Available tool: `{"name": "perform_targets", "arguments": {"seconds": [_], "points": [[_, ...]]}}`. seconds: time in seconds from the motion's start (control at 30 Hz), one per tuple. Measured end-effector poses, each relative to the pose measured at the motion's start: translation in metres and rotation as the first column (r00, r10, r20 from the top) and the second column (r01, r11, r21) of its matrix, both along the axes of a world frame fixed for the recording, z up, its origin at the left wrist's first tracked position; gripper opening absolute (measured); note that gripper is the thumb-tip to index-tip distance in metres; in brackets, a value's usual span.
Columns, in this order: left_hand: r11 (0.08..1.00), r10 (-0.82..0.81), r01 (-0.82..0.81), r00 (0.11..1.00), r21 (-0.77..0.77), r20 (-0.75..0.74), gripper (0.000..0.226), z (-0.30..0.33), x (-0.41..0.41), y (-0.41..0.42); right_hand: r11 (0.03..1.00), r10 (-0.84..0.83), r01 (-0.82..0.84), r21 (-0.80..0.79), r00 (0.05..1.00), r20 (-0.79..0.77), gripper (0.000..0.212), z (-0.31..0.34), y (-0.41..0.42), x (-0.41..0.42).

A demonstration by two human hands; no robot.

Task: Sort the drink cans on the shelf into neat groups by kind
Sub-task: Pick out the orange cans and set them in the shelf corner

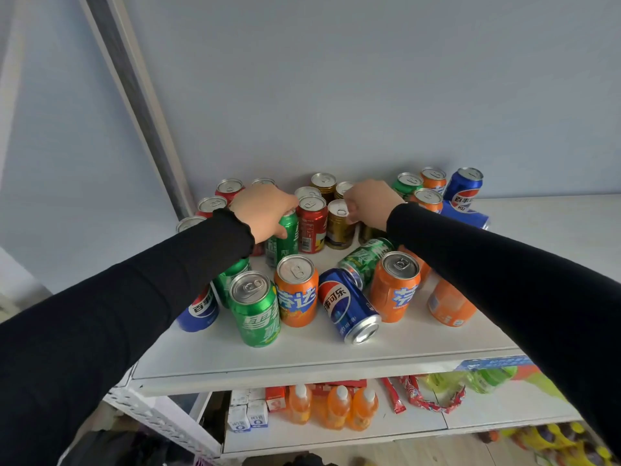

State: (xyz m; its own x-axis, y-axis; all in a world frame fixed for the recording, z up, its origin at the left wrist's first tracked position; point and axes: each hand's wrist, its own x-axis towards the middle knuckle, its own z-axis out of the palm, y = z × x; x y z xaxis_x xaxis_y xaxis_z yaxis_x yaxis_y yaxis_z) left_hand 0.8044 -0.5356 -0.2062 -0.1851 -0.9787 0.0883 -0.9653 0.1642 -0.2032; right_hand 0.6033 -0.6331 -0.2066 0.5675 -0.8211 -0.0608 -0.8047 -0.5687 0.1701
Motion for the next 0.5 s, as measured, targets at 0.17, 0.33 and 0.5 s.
{"name": "perform_targets", "arguments": {"seconds": [0.17,0.33,0.5], "points": [[0.998,0.046,-0.044,0.997,0.034,-0.068,0.017,0.004,-0.001,0.004,0.995,-0.056,0.039,0.087,0.978,0.203,0.019,0.011,0.01,-0.015],[0.998,0.024,-0.015,0.985,0.057,-0.172,0.035,0.034,-0.028,0.018,0.974,-0.1,0.066,0.216,0.983,0.151,0.034,0.03,0.032,-0.04],[0.875,0.06,-0.01,0.994,0.485,-0.089,0.078,0.032,-0.078,0.012,0.952,-0.138,0.149,0.268,0.989,-0.06,0.063,0.021,0.044,-0.041]]}}
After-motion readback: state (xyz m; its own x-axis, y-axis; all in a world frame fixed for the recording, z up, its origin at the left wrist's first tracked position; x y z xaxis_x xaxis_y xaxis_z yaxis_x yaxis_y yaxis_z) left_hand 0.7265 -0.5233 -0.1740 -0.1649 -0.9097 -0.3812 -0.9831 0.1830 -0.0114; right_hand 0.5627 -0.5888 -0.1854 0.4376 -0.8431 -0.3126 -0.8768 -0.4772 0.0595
